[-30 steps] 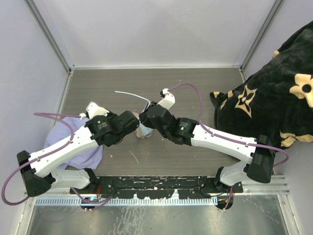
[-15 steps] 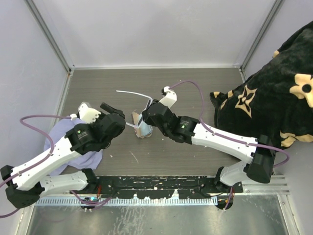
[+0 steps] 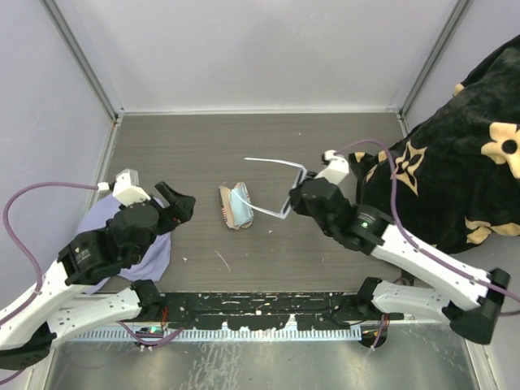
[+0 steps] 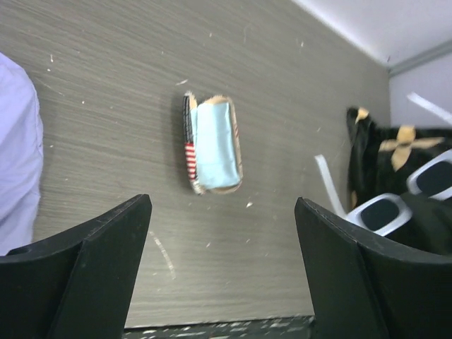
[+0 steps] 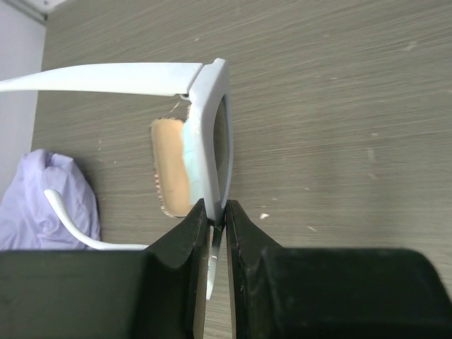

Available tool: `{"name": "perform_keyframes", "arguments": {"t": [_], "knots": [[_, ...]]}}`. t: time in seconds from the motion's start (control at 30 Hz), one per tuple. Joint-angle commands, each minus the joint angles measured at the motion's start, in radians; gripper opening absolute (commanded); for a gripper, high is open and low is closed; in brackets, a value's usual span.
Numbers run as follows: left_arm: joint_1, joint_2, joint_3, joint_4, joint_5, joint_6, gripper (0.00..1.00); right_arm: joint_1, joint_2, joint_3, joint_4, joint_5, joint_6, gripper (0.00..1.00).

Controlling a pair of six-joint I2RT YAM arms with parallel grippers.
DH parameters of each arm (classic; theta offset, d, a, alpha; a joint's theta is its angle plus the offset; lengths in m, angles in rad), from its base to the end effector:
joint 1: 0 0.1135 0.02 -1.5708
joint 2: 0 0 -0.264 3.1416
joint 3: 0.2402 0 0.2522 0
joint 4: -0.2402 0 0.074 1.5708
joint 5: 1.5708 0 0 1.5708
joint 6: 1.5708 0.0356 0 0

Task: Organize the sunglasses
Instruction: Fold the sunglasses.

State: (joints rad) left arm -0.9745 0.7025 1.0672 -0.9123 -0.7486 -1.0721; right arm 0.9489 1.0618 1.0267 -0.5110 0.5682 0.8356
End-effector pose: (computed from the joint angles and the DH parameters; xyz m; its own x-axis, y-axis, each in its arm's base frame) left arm 0.0826 -0.0786 0.3754 -0.3856 -0.5775 -0.7195 -0.1229 0.8051 -0.5803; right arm 0.1479 0.1735 0.3414 -0.5123 0.3583 -0.7805 -0.0554 0.8931 0.4464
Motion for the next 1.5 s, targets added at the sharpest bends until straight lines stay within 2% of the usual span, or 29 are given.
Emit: {"name": "perform_keyframes", "arguments": {"t": [0.0,0.17,0.33,0.5,0.67,0.83,1.07,1.47], "knots": [[-0.004,-0.065,-0.065,0.071,0.148,0.241,0.85,-0.035,-0.146,-0.037,-0.121,0.063,-0.007,0.00],[-0.004,-0.120,-0.134,0.138,0.239,0.336,0.86,-0.042,-0.229,-0.040,-0.196,0.090,0.014,0.00],[-0.003,-0.038,-0.112,0.139,0.314,0.403,0.82,-0.042,-0.282,-0.054,-0.173,0.097,0.053,0.00],[-0.006,0.020,-0.158,0.232,0.409,0.398,0.76,-0.041,-0.302,-0.051,-0.130,0.066,0.073,0.00],[-0.056,0.043,-0.225,0.286,0.369,0.334,0.75,-0.041,-0.305,-0.039,-0.085,0.065,0.061,0.00],[-0.112,0.122,-0.228,0.353,0.293,0.299,0.75,-0.041,-0.227,0.022,-0.099,0.067,0.011,0.00],[-0.113,0.234,-0.170,0.476,0.300,0.335,0.77,-0.041,-0.211,0.007,-0.070,0.038,-0.024,0.00],[-0.113,0.345,-0.101,0.541,0.307,0.316,0.78,-0.041,-0.156,0.004,-0.063,-0.077,-0.057,0.00]]}}
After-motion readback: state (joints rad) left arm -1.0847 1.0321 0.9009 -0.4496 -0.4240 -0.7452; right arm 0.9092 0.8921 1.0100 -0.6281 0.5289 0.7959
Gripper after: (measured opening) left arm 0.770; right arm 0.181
